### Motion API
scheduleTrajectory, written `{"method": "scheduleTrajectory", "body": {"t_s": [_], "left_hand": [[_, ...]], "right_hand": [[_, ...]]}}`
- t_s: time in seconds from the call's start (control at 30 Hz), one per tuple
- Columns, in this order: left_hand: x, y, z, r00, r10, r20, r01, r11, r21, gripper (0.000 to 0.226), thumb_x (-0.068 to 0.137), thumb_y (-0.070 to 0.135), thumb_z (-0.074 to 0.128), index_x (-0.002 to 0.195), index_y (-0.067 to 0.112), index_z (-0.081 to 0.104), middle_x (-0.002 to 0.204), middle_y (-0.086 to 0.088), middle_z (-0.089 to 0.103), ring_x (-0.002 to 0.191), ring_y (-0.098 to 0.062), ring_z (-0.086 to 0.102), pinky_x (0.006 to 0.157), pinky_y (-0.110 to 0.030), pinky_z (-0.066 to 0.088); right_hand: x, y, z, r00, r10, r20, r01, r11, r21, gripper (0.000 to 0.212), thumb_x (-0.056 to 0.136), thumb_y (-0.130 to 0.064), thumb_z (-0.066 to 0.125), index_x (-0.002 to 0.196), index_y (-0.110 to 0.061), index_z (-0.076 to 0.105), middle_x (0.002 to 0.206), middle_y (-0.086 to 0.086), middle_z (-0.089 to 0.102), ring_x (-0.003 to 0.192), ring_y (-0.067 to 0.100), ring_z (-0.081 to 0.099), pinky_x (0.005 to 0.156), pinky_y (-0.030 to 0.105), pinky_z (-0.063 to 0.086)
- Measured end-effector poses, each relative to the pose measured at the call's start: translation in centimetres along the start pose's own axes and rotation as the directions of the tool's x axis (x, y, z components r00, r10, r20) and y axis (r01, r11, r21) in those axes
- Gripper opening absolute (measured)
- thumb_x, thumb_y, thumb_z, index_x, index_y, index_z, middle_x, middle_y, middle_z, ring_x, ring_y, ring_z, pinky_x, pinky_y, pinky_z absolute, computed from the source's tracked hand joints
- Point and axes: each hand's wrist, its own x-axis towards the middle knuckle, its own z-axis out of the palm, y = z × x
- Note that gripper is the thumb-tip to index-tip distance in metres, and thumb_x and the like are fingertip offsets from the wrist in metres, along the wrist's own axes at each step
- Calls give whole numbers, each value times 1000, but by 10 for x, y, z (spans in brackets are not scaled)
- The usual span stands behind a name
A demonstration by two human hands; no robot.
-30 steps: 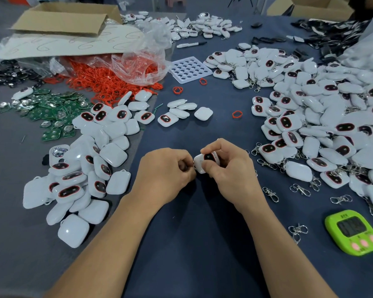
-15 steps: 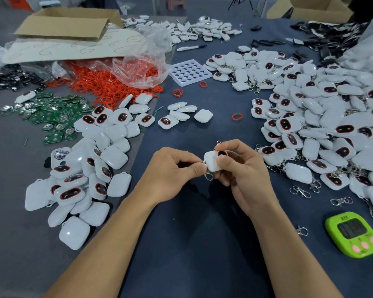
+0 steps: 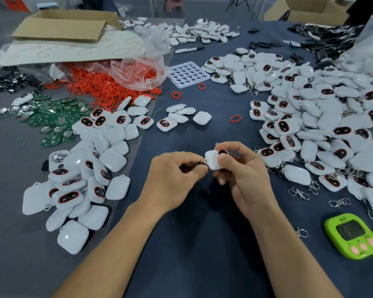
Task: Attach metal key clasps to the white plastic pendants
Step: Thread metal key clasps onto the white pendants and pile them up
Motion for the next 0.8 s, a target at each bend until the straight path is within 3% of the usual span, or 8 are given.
{"method": "scheduleTrajectory", "body": {"t_s": [0.07,0.2,0.33,0.47,0.57,0.7,0.8], "left_hand": [[2,0,-1,995,-74,64,80,992,-93,10,88,31,73,83,39,77,69,11,70,61,-3,59,58,-13,43],[4,0,-1,993,-105,57,112,987,-117,17,91,23,73,80,33,78,65,12,69,61,-1,58,59,-11,42],[0,-1,1,997,56,53,-64,987,148,14,92,21,71,79,25,76,69,8,64,77,-11,56,67,-23,44],[1,-2,4,968,245,59,-247,878,410,18,91,14,68,74,14,74,61,5,53,68,-15,43,65,-27,35],[0,-1,10,952,303,34,-273,798,538,21,86,5,70,66,11,68,58,0,51,62,-22,42,64,-35,40],[-2,0,10,983,179,39,-181,912,369,16,96,22,65,81,23,71,65,8,56,71,-14,46,70,-28,38],[0,0,6,996,20,83,-29,995,99,14,94,35,63,83,32,72,67,7,61,67,-8,54,60,-22,42]], "right_hand": [[0,0,1,1000,1,-7,-1,1000,-7,22,96,12,59,102,-5,71,80,10,70,57,21,55,48,26,46],[-2,2,3,1000,-26,-15,25,999,-34,22,95,13,59,101,-5,70,76,7,70,56,21,55,47,26,46],[-7,6,5,993,-66,-96,58,995,-79,16,85,2,65,92,-10,74,73,8,70,52,22,55,41,26,42],[-9,11,8,986,-85,-144,63,986,-152,15,79,-9,67,86,-18,77,71,9,69,51,28,52,42,28,43],[-9,10,8,986,-89,-142,64,983,-170,16,82,-6,67,88,-17,77,72,11,70,51,27,54,44,28,46],[-7,7,6,990,-66,-125,57,995,-78,24,92,11,60,93,-8,75,75,11,71,52,22,55,44,26,47],[-7,4,4,993,-48,-111,46,999,-16,23,97,11,57,96,-5,73,78,15,71,51,22,56,44,26,48]]}}
